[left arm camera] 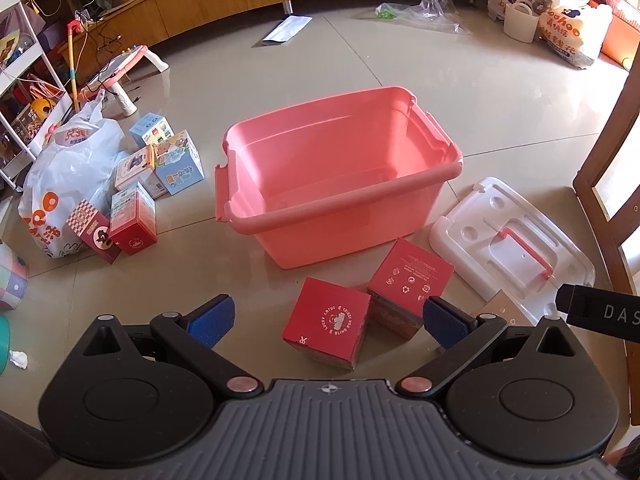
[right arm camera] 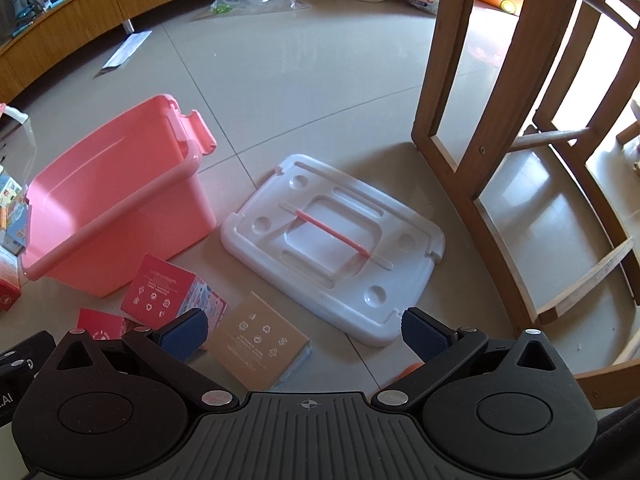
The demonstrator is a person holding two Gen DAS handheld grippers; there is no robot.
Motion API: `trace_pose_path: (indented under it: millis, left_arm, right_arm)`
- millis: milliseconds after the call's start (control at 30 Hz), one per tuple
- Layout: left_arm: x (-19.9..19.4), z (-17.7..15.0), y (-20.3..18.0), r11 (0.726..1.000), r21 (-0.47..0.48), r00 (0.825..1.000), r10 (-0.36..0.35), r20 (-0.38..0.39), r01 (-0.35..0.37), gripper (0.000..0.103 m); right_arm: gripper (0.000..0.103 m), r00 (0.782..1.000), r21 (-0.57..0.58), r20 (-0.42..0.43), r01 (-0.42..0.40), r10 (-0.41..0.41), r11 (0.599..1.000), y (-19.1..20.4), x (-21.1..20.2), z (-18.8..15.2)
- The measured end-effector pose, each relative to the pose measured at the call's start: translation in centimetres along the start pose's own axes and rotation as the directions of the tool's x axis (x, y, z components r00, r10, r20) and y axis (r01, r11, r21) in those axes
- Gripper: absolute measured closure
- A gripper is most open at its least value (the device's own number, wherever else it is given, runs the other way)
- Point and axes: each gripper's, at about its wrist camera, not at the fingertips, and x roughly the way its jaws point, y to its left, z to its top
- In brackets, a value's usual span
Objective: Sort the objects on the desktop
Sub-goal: 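Grasp the red 'Lucky Lotus' blind box with the left gripper, then carry the red blind box with the left gripper over the pink bin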
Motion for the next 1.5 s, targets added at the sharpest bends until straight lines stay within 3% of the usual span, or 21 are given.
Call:
trace_pose_path:
  millis: [100,200,300,433,633,800,1067,1200,1500]
  left_arm:
    - [0.3,0.1,-0.1,1.000,-0.002,1.000,-0.016,0.015,0.016,0.000]
    - [1.9,2.3,0.6,0.999,-0.025,0.998,-0.046,-0.050,0.045,0.000]
    - [2.6,0.3,2.4,0.989,-0.129,0.997,-0.076,0.025,0.078,0.000]
    - [4.7,-0.4,3.6,0.972,-0.215,0.995,-0.096,-0.014,0.091,0.000]
    - [8.9,-1.0,2.2,0.996,-0.076,0.992,-0.058,-0.109,0.050,0.000]
    - [12.6,-2.1,1.3,0.999,-0.007,0.977,-0.032,-0.210,0.031,0.008]
    - [15.8,-2.4,1.2,0.999,-0.025,0.971,-0.036,-0.236,0.031,0.009]
    - [16.7,-2.5,0.7,0.998,-0.023,0.968,-0.057,-0.244,0.053,0.021]
    - [17.5,-3.1,0.5,0.996,-0.054,0.974,-0.080,-0.211,0.070,0.026]
  right_arm:
    - [0.000,0.998,-0.004,0.053,-0.015,0.015,1.000,0.1,-0.4,0.4]
    - [0.000,0.991,-0.004,0.121,-0.056,0.056,0.998,0.1,-1.3,0.3]
    - [0.000,0.985,0.027,0.159,-0.068,0.063,0.997,-0.3,-2.1,-0.1]
    - [0.000,0.996,0.118,0.085,-0.042,0.032,0.992,-1.4,-0.8,-0.2]
    - [0.000,0.999,0.137,0.012,-0.035,0.034,0.990,-1.5,0.6,-1.0]
    - [0.000,0.999,0.101,-0.014,-0.043,0.044,0.994,-1.1,1.1,-0.9]
    - [0.001,0.996,0.090,-0.073,-0.039,0.046,0.995,-0.8,3.1,-0.8]
    - [0.001,0.995,0.076,-0.102,-0.016,0.024,0.997,-0.6,4.4,-1.0]
    - [0.001,0.989,0.038,-0.147,0.004,0.002,0.999,0.2,6.1,-1.6]
